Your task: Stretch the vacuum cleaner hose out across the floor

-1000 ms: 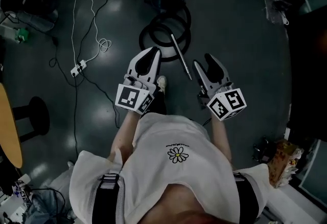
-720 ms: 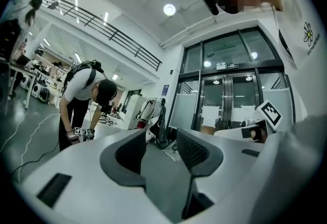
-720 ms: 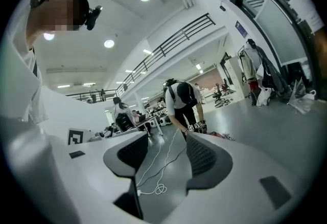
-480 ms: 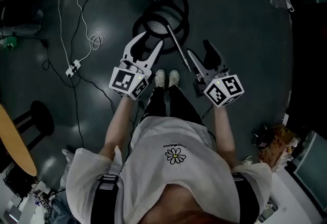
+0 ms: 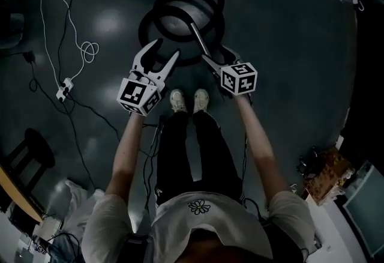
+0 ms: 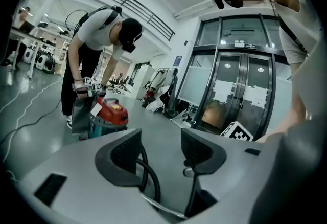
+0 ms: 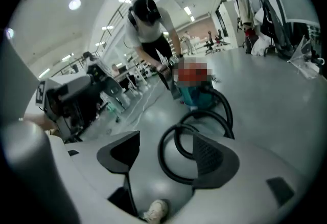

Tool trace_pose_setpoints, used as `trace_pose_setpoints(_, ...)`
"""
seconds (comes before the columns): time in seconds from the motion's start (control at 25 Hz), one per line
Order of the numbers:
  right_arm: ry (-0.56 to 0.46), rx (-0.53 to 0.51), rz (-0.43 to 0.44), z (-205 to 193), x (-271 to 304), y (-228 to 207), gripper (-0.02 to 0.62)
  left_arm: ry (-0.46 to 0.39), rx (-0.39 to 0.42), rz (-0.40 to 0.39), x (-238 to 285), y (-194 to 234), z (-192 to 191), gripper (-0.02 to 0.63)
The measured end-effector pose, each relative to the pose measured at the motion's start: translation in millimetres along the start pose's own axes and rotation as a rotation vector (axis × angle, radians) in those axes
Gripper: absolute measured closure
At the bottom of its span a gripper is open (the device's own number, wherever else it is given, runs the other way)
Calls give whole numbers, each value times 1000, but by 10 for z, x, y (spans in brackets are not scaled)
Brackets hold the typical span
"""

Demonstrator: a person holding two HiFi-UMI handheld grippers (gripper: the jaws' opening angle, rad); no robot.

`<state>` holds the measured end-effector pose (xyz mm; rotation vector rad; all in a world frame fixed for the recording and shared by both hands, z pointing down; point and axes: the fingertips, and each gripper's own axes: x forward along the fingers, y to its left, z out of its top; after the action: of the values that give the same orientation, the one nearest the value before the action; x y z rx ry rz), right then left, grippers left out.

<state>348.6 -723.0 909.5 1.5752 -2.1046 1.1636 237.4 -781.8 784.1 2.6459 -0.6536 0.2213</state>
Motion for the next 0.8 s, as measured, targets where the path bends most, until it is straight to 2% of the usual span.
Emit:
trace_pose_setpoints(0.2, 250, 29, -89, -1534, 1602, -1273, 262, 45, -28, 4, 634, 752, -1499, 382)
trace_pose_setpoints(0.32, 364, 37, -163, -2181, 2259, -1836, 262, 79, -3, -4, 873, 1062, -2125, 382)
trace_pose_setpoints(0.4, 442, 0, -206, -2496, 2561, -2097, 262, 93, 2, 0, 950, 1215, -2426, 382)
trace_pose_setpoints(0.48, 549, -79, -248, -2771, 2801, -2273, 262, 107, 6, 7, 978, 1356, -2642, 382)
trace_pose_setpoints(0.56, 698, -161, -304, -3051, 2925, -2410, 265, 120, 1, 24, 976, 1485, -2773, 382)
trace_pose_setpoints(0.6, 769, -180, -326, -3161, 2927, -2451, 424, 126, -5, 37, 960, 1534, -2802, 382)
trace_pose_setpoints(0.64, 815, -182, -337, -3207, 2901, -2463, 434, 130, -11, 52, 933, 1567, -2800, 382)
trace_pose_setpoints(0.72, 829, -172, -345, -3094, 2770, -2401, 434, 133, -19, 75, 839, 1567, -2681, 382)
trace_pose_setpoints(0.8, 785, -178, -359, -2794, 2505, -2260, 434, 136, -14, 81, 685, 1461, -2415, 382)
